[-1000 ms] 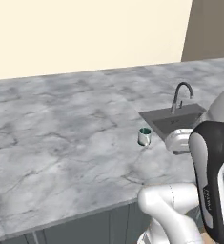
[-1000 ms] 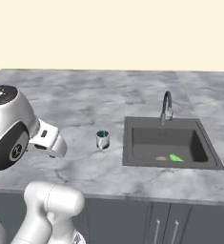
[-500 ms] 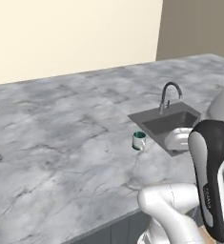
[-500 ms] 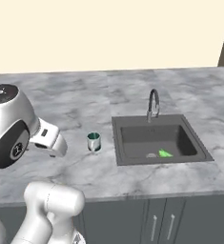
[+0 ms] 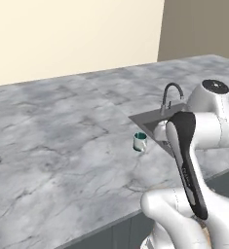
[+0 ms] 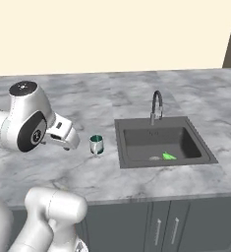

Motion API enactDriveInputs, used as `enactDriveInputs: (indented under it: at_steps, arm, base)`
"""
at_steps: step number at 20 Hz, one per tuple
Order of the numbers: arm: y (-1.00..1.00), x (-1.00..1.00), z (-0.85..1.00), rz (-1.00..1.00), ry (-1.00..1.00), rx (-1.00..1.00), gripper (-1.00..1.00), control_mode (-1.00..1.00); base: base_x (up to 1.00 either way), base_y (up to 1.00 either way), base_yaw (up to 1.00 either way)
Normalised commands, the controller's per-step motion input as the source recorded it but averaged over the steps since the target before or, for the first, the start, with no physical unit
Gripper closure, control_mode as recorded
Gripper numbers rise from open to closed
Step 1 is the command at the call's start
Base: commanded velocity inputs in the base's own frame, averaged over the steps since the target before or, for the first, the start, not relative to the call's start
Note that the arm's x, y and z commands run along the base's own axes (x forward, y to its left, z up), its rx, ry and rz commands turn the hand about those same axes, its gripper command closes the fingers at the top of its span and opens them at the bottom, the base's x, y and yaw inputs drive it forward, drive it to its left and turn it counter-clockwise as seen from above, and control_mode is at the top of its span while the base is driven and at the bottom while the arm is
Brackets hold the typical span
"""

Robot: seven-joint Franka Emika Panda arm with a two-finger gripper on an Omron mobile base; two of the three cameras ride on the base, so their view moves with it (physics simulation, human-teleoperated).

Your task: Clear the mugs and bowl far away from the sink.

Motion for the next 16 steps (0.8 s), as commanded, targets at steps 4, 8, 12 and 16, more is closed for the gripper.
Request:
enactDriveInputs:
  at_steps: [4,8,12,16]
  arm:
    - [-0.09,0.78,-0.33,0.04,0.08,-0.01,-1.0,-1.0]
    - [-0.18,0.67,-0.36,0.07,0.1,0.0,-1.0,-1.0]
    - [-0.08,0.53,-0.34,0.06,0.13,0.0,-1.0,-1.0]
    - [0.0,0.55,-0.44,0.0,0.0,0.0,-1.0,-1.0]
  base:
    - [0.0,0.0,0.0]
    - [0.0,0.0,0.0]
    - [0.0,0.0,0.0]
    - [0.0,0.0,0.0]
